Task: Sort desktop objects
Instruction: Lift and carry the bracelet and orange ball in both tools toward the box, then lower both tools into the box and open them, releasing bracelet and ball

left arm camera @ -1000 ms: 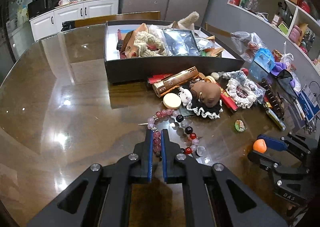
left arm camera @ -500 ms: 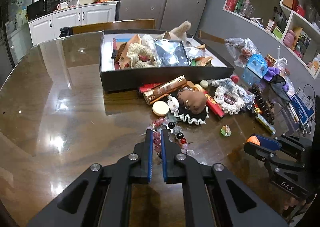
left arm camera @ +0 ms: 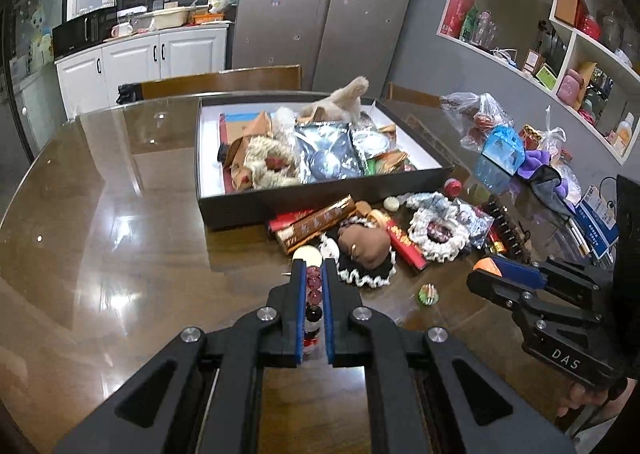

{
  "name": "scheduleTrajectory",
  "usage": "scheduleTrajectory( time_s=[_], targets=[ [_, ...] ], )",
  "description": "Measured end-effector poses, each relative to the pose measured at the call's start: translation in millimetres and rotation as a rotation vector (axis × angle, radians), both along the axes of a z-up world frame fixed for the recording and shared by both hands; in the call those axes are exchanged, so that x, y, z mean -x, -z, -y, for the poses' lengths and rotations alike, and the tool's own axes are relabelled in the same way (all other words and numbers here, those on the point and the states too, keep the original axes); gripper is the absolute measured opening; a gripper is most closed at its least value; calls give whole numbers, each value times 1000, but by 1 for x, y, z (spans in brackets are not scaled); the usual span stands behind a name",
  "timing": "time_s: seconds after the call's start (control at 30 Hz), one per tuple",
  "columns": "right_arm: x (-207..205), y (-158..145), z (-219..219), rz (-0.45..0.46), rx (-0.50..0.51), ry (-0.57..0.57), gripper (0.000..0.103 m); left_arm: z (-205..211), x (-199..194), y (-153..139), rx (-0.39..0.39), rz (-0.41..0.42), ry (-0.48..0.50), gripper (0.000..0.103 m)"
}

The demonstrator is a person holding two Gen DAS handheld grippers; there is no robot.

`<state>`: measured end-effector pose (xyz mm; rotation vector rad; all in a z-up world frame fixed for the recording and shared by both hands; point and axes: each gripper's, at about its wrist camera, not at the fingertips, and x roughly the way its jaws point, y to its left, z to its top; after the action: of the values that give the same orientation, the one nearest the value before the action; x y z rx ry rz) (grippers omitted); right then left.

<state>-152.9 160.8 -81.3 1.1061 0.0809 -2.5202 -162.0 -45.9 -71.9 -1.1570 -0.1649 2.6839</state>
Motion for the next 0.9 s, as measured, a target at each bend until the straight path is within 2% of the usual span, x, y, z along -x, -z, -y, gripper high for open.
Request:
scheduleTrajectory(
  time_s=[0.57, 0.9],
  targets=[
    [26, -34, 11, -50, 18, -29, 24, -8, 24, -27, 5, -37, 19, 8],
    [63, -52, 20, -59, 10, -24, 24, -13, 61, -37, 16, -36, 24, 8]
  ],
)
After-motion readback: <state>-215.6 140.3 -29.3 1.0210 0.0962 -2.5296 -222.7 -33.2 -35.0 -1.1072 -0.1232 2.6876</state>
